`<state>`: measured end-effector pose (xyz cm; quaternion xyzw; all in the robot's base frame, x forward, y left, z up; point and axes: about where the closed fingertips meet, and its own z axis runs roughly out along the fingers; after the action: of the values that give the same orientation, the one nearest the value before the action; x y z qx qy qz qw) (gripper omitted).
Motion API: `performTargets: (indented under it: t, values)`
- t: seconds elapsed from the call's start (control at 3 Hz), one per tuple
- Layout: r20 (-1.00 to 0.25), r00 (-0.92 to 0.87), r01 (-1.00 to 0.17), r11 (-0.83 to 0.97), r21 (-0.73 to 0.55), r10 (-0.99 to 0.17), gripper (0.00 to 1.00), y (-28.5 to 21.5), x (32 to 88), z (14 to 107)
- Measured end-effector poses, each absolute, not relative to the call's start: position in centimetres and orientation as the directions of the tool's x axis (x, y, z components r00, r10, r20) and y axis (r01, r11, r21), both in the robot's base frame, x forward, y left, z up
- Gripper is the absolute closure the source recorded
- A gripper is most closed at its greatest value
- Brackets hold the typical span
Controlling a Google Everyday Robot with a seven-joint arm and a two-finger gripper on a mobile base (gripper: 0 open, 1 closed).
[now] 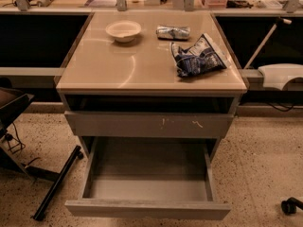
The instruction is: Place brown chip bag into middle drawer
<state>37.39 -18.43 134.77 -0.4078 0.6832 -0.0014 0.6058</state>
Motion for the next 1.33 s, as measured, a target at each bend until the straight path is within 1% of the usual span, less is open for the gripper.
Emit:
performTargets:
  t: [0.33, 0.67, 1.0, 1.33]
  values:
    - [-0.839, 0.096, -0.579, 0.656, -0.484, -0.535, 1.00, -18.4, 34.0, 134.3]
    - [-0.837, 0.097, -0.585, 0.650, -0.485, -0.538, 1.00, -17.9, 34.1, 133.8]
    - [-0.855, 0.177, -0.565, 0.661, -0.495, -0.488, 1.00, -16.8, 30.1, 134.8]
    - [-0.869, 0.300, -0.518, 0.698, -0.494, -0.393, 1.00, -15.2, 23.2, 136.0]
